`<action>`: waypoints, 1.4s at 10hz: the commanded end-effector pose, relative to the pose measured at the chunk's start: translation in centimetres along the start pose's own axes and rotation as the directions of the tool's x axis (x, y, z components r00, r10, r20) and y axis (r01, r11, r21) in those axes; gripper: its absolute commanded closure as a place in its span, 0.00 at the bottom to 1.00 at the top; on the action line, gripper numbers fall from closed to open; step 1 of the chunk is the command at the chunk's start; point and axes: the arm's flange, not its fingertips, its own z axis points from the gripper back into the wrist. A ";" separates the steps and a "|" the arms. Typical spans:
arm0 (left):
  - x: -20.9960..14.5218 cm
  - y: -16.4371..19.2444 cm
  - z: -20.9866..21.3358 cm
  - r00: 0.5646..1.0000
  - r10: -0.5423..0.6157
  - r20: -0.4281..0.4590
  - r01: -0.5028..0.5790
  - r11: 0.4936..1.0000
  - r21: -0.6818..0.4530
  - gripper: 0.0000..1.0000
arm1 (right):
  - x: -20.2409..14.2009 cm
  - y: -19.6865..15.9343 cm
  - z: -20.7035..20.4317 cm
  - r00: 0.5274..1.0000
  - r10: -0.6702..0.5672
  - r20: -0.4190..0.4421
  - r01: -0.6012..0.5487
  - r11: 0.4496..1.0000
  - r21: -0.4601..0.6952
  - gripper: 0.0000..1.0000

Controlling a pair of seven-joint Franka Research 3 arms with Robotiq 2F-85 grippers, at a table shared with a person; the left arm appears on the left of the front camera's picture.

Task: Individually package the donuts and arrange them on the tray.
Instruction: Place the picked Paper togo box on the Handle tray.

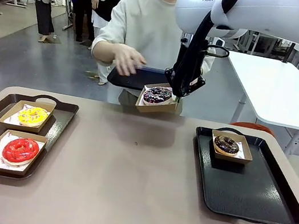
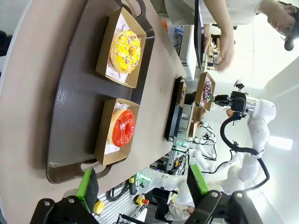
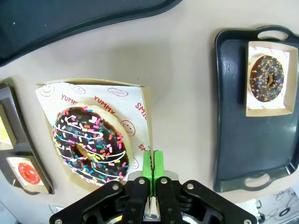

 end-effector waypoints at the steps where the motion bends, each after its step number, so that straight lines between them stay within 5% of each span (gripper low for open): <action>1: -0.3 -0.1 0.1 1.000 -0.001 0.007 0.001 1.000 -0.006 0.00 | -0.5 -0.5 -0.2 1.000 -0.004 0.004 0.004 1.000 0.010 1.00; 5: -0.3 -0.1 0.1 1.000 -0.001 0.007 0.001 1.000 -0.006 0.00 | -1.4 -1.5 0.2 0.997 0.072 -0.020 -0.072 0.997 0.009 0.98; 9: -0.3 -0.1 0.1 1.000 -0.001 0.007 0.001 1.000 -0.006 0.00 | -10.4 -12.2 0.3 0.990 0.139 -0.016 -0.139 0.990 0.041 0.98; 14: -0.3 -0.1 0.1 1.000 -0.001 0.007 0.001 1.000 -0.006 0.00 | -12.4 -23.7 -6.0 0.992 0.126 0.027 -0.127 0.990 0.059 0.98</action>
